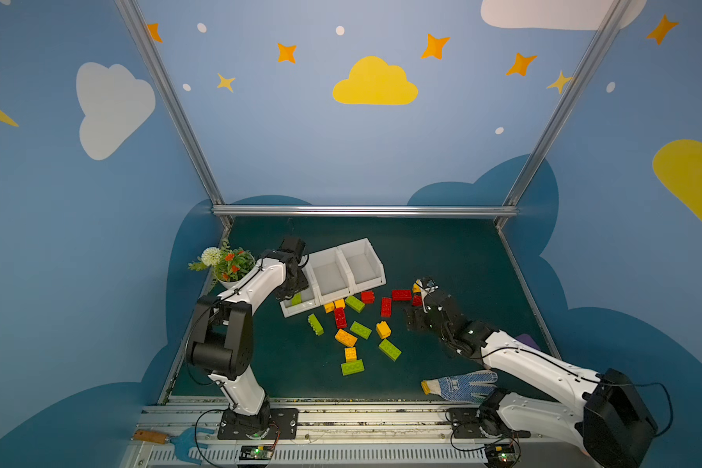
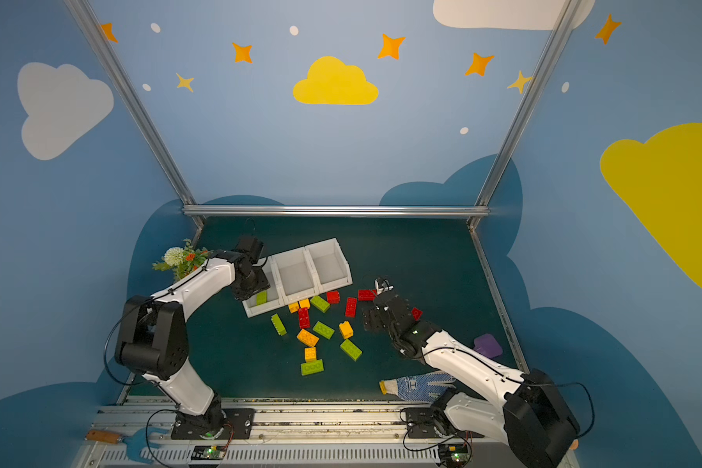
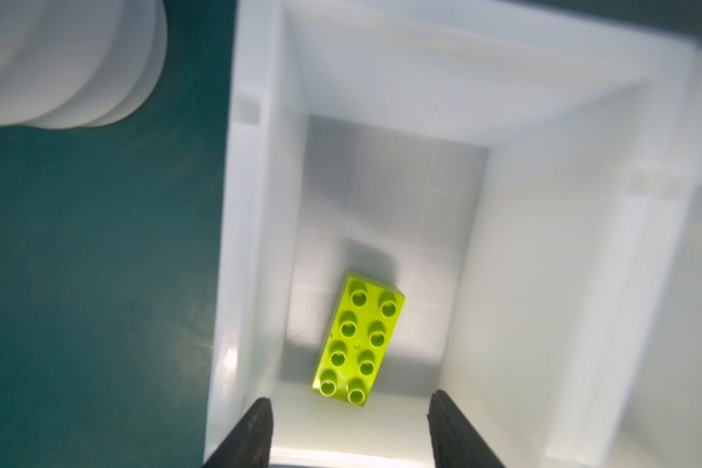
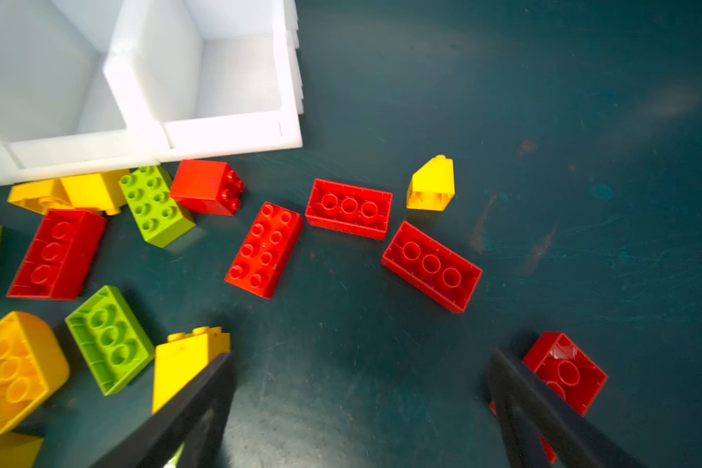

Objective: Sort the legos into containers by color
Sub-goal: 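Lift the brick into the bin compartment nearest the plant and open the left gripper, then grasp a lime-green brick with the right gripper while the left arm withdraws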

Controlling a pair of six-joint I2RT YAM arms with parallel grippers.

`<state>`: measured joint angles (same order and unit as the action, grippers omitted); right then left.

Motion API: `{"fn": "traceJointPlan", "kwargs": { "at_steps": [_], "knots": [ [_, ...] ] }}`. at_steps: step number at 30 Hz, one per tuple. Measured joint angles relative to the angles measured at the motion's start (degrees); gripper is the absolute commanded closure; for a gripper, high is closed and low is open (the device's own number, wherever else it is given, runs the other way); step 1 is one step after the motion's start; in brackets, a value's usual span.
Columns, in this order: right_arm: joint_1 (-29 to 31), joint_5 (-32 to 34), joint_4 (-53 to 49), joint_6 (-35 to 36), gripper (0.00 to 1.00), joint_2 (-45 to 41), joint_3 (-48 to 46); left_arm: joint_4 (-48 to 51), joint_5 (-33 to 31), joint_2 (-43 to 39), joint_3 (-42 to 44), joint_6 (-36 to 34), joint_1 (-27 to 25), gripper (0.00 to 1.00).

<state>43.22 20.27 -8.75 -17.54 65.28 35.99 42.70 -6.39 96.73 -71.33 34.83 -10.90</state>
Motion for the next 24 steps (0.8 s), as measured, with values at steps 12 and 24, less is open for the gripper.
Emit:
{"fn": "traceJointPlan", "kwargs": {
  "at_steps": [12, 24],
  "knots": [
    [5.6, -8.2, -15.3, 2.1, 0.06, -0.3, 7.4, -2.4, 7.7, -27.7, 9.9, -1.8, 0.0, 0.00],
    [12.9, -10.1, -22.6, 3.0, 0.06, 5.1, 8.6, -0.8, 13.4, -50.5, 19.6, -7.8, 0.0, 0.00]
  ]
}}
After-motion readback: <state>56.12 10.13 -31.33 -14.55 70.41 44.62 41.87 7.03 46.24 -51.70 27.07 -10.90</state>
